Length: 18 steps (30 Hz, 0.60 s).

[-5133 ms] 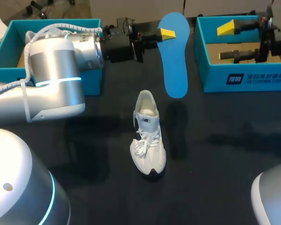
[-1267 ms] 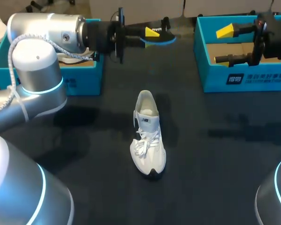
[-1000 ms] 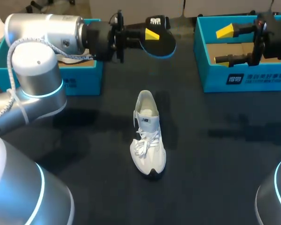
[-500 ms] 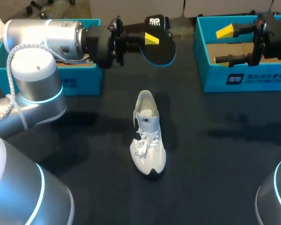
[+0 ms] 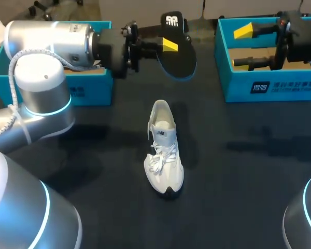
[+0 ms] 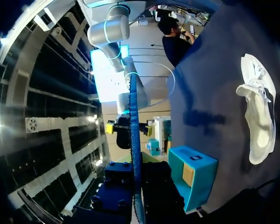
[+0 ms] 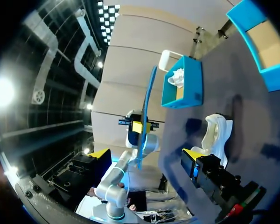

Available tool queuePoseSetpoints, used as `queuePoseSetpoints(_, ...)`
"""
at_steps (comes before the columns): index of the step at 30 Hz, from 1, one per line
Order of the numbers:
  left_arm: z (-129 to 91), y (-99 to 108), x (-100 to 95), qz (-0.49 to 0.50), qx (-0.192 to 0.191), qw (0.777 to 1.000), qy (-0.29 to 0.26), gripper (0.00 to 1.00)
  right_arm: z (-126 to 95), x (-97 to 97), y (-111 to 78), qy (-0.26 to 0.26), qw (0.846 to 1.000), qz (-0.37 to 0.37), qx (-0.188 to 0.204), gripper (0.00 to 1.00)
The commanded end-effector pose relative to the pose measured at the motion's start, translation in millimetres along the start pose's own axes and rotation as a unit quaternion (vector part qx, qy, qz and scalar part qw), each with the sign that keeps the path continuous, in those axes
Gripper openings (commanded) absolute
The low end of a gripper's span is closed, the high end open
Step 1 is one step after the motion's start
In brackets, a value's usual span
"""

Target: Take the shoe out of the shoebox, open the shoe tongue, remove and reinsert the insole, then place the shoe into the shoebox

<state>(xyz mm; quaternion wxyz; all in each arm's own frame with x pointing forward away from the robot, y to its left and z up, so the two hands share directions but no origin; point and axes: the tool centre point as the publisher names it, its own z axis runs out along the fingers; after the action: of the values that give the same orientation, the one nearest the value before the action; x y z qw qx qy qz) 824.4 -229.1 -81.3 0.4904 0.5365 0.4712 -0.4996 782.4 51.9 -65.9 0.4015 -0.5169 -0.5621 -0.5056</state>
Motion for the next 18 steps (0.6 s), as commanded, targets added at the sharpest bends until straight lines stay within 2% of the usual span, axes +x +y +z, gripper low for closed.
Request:
queuePoseSetpoints(1,11.4,0.6,2.1,0.003,0.000,1.000,-0.007,0.00,11.5,0.4,4.6,0.001,1.000,0.007,0.006,1.00)
queuePoseSetpoints(7,18.1,8.1,3.6,0.008,-0.003,1.000,-0.015,0.00,20.0,2.3,6.4,0.000,1.000,0.012,0.014,0.91)
queuePoseSetpoints(10,21.4,14.6,3.9,0.024,-0.007,1.000,-0.015,0.00,26.0,4.0,7.4,0.000,1.000,0.016,0.022,0.75)
queuePoseSetpoints(11,23.0,16.3,3.7,0.025,-0.007,1.000,-0.015,0.00,27.8,4.0,7.4,0.000,1.000,0.018,0.025,0.65)
queuePoseSetpoints(12,24.8,18.2,3.4,0.026,-0.006,1.000,-0.015,0.00,29.4,4.1,7.5,-0.001,0.999,0.019,0.026,0.61)
queuePoseSetpoints(15,30.4,23.5,2.9,0.038,-0.009,0.999,-0.015,0.00,32.8,3.2,7.6,0.000,0.999,0.021,0.027,0.58)
queuePoseSetpoints(17,34.3,26.5,2.3,0.041,-0.014,0.999,-0.018,0.00,35.2,3.5,8.2,0.001,0.999,0.022,0.026,0.49)
queuePoseSetpoints(18,36.4,27.6,2.1,0.044,-0.014,0.999,-0.018,0.00,36.1,3.2,8.3,0.001,0.999,0.023,0.026,0.48)
